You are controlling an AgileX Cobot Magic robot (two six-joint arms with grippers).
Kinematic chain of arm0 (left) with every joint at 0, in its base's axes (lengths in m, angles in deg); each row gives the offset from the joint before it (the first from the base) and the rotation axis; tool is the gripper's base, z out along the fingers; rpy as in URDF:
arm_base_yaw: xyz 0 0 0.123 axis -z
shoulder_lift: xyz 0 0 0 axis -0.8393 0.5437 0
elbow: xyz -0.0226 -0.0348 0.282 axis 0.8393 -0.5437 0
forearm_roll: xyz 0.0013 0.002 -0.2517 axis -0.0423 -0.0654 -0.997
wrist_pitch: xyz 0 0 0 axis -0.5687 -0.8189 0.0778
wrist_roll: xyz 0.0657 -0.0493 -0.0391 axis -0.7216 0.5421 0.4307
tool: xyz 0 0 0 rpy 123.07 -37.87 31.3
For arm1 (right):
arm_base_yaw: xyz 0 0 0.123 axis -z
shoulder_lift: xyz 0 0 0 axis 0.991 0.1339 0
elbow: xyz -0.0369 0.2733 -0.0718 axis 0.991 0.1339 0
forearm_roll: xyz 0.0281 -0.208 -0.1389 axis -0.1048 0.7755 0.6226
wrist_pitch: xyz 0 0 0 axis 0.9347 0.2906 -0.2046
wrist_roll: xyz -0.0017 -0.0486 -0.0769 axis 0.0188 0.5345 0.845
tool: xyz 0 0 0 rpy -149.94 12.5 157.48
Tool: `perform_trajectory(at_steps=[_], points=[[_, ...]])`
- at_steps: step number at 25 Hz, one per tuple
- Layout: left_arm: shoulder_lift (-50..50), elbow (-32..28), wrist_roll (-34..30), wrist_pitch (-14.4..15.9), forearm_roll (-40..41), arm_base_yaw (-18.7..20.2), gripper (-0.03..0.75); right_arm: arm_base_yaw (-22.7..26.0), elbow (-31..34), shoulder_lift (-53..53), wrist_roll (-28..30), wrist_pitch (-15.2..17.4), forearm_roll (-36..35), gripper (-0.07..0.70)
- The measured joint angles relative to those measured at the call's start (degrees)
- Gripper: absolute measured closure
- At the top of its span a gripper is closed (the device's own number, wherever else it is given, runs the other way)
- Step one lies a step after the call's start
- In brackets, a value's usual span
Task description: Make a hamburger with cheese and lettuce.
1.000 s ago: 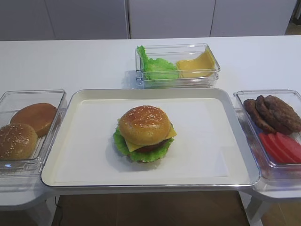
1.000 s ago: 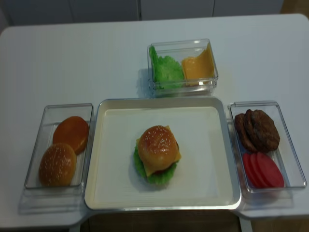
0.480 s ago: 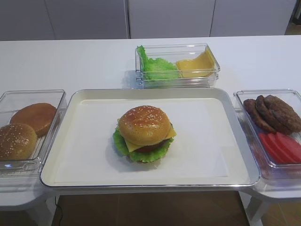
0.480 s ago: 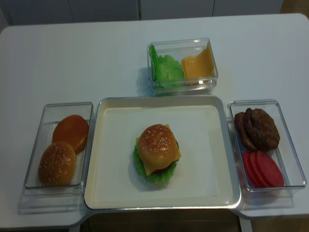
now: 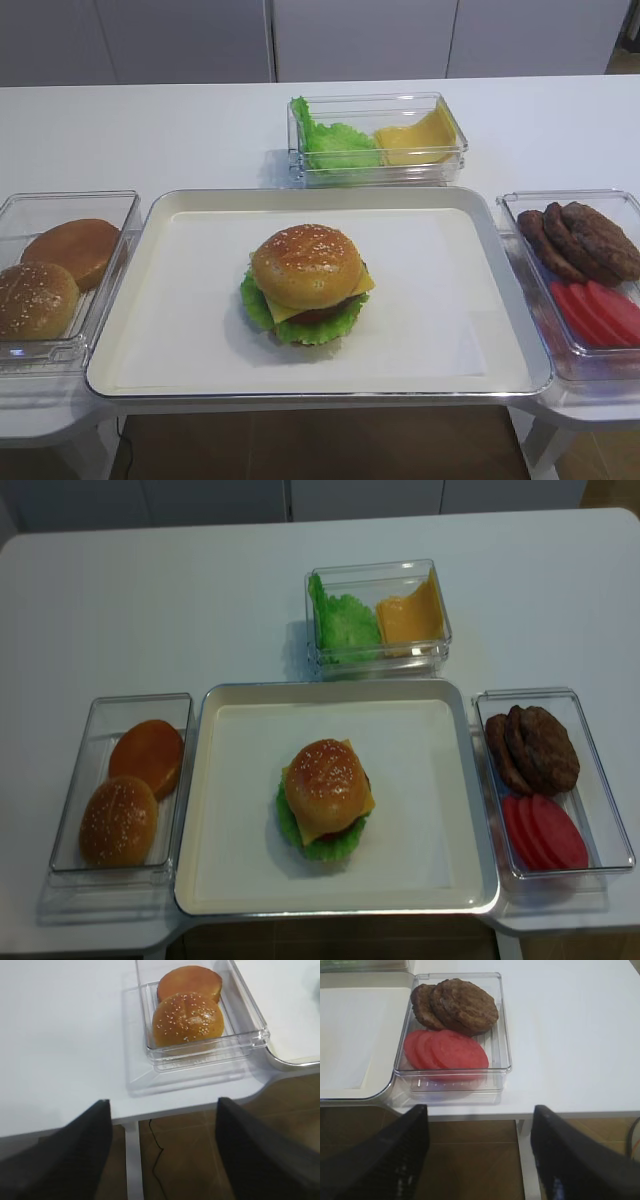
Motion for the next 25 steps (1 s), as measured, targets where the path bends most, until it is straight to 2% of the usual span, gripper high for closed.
perform_trajectory(at_steps=[25], points=[[0.0, 0.0, 0.0, -0.1, -2.8, 0.0, 0.23, 0.0, 0.0, 0.0, 0.0, 0.0, 0.0, 0.131]])
